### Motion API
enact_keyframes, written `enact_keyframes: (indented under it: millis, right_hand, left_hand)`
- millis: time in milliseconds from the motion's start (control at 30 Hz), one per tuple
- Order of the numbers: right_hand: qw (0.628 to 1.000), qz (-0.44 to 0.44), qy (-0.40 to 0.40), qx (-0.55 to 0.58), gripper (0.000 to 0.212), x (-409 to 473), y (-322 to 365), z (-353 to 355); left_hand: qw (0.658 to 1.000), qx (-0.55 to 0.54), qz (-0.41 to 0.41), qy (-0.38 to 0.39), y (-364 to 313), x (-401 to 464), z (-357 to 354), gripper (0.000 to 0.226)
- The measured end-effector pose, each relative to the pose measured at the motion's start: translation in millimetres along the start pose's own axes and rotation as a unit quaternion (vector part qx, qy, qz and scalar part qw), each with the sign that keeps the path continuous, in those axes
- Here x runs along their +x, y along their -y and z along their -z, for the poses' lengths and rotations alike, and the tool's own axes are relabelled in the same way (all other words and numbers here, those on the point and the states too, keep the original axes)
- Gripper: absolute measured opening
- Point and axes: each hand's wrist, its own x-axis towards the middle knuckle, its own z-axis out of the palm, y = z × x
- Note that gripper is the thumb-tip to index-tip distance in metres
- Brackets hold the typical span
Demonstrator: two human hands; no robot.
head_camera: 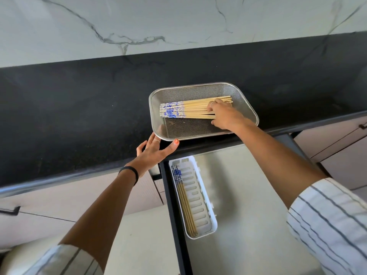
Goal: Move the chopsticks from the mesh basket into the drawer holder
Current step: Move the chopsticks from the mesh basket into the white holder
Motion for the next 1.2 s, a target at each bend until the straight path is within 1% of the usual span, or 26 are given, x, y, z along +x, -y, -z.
enact_keyframes:
  millis: [100, 200, 300, 367, 500, 600, 733, 800, 833, 867, 933, 1000, 1033, 1100, 1133, 1167, 1200]
  right_hand:
    - [0.999, 0.011, -0.002, -0.041, 0.041, 1.4, 2.7, 0.4]
    - [0.997, 0.029, 0.025, -0.072, 0.035, 2.7, 3.3, -2.0]
    - [0.995, 0.058, 0.028, -0.080, 0.027, 0.2, 3.7, -4.8]
    - [0.994, 0.066, 0.024, -0.081, 0.024, -0.9, 2.5, -2.1]
    - [0.992, 0.088, 0.041, -0.081, 0.034, -2.8, -0.2, 9.5]
    - [0.991, 0.114, 0.026, -0.069, 0.036, -8.8, 0.8, 19.7]
    - [0.988, 0.139, -0.032, -0.063, 0.026, -24.4, 2.8, 34.9]
    - [0.988, 0.139, -0.040, -0.044, 0.024, -37.3, 4.0, 40.4]
    - [0.990, 0.136, -0.029, -0.026, 0.024, -44.9, 3.2, 42.8]
    - [0.992, 0.128, -0.009, 0.007, 0.024, -53.7, 1.3, 44.8]
    - [0.985, 0.111, 0.039, 0.123, 0.021, -76.0, -3.0, 46.9]
    - [0.958, 0.095, 0.073, 0.260, 0.018, -103.4, -7.3, 42.0]
    - [0.935, 0.080, 0.095, 0.332, 0.018, -118.8, -9.7, 37.3]
    - [0.869, 0.038, 0.157, 0.468, 0.019, -150.7, -15.6, 23.1]
    - [0.834, 0.017, 0.190, 0.517, 0.019, -165.9, -19.5, 14.5]
    - [0.808, 0.000, 0.220, 0.546, 0.018, -179.9, -23.4, 5.3]
    - [0.791, -0.015, 0.246, 0.560, 0.017, -193.4, -27.5, -4.7]
  left_hand:
    - [1.000, 0.000, 0.006, -0.001, -0.1, 1.3, -0.6, 0.084]
    - [1.000, -0.005, 0.009, 0.002, 1.1, 1.7, -0.7, 0.093]
    - [1.000, -0.015, 0.007, 0.004, 0.4, 1.2, -0.1, 0.094]
    - [1.000, -0.018, 0.010, 0.004, 0.3, 1.3, -0.3, 0.091]
    - [1.000, -0.011, 0.005, 0.002, 1.3, 1.7, -1.1, 0.088]
    - [1.000, 0.003, 0.000, -0.008, 0.4, 2.0, -2.0, 0.089]
    - [1.000, 0.020, 0.001, -0.018, -0.3, 0.9, -3.7, 0.092]
    - [0.999, 0.038, 0.006, -0.021, -1.0, 0.6, -3.3, 0.098]
    - [0.998, 0.052, 0.007, -0.027, -1.4, 0.6, -3.5, 0.100]
    - [0.998, 0.063, 0.007, -0.031, -2.2, 0.7, -3.7, 0.102]
    - [0.996, 0.075, 0.010, -0.036, -3.2, 1.0, -3.8, 0.102]
    - [0.995, 0.087, 0.019, -0.040, -3.0, 1.7, -4.9, 0.103]
    - [0.994, 0.093, 0.026, -0.042, -2.4, 2.2, -5.6, 0.105]
    - [0.992, 0.107, 0.037, -0.048, -0.8, 3.0, -6.9, 0.108]
    - [0.991, 0.113, 0.039, -0.054, -0.1, 3.7, -7.9, 0.107]
    - [0.991, 0.116, 0.040, -0.060, 0.5, 5.0, -8.5, 0.105]
    - [0.990, 0.120, 0.038, -0.064, 0.9, 6.4, -9.3, 0.105]
